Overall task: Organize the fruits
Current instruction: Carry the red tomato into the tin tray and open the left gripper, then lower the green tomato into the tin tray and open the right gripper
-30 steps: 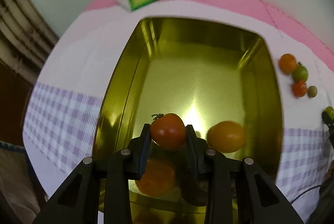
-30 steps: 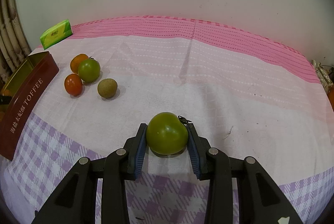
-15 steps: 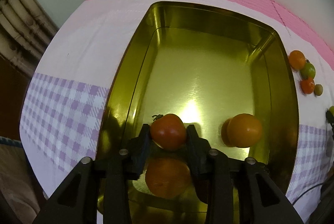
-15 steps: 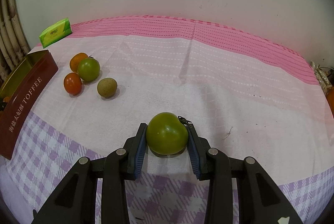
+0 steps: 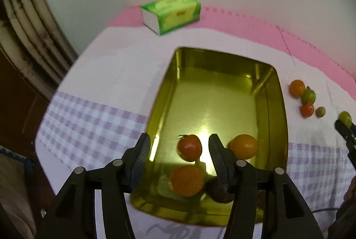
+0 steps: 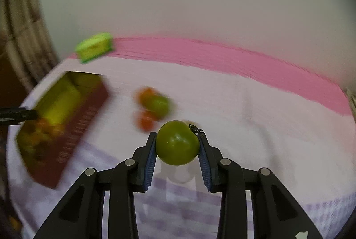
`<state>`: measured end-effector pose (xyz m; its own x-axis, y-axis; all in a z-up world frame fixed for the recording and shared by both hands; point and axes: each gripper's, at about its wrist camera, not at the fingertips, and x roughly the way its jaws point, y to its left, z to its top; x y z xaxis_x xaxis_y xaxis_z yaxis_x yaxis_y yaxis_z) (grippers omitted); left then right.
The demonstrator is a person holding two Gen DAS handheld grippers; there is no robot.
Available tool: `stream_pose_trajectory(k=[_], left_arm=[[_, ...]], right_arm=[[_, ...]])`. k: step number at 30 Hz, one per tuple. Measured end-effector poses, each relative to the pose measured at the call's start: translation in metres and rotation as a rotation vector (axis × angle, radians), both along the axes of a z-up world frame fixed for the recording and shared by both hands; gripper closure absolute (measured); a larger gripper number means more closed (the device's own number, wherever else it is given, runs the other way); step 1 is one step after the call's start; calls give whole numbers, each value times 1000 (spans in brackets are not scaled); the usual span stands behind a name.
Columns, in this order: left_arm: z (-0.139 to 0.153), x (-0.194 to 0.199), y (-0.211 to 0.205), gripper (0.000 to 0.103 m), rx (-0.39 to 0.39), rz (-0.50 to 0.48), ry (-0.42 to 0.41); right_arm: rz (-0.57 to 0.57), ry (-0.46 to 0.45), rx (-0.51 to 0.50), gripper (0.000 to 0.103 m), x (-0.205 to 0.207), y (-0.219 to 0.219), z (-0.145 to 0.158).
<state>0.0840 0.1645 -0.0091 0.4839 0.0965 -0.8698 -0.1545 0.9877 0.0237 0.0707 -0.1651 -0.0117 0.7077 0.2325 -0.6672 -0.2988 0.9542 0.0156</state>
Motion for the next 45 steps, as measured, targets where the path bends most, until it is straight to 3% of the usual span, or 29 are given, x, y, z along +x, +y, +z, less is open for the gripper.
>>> stream_pose_trajectory(k=[9, 15, 26, 32, 39, 45], left_arm=[[-5, -41, 30, 47, 59, 56, -10], [-10, -52, 42, 47, 7, 101, 9], [-15, -51, 46, 47, -32, 119, 34], [-16, -50, 46, 47, -14, 133, 46], [-16, -51, 47, 45, -23, 141, 48], [-16, -52, 46, 42, -25, 141, 48]], right_arm=[[339, 38, 19, 70, -22, 143, 5], [422, 85, -47, 70, -31, 190, -17], [419, 94, -128, 69, -26, 203, -35], [424, 87, -128, 67, -28, 204, -34], [429, 90, -107, 67, -30, 202, -29], [386, 42, -16, 63, -33, 176, -2]])
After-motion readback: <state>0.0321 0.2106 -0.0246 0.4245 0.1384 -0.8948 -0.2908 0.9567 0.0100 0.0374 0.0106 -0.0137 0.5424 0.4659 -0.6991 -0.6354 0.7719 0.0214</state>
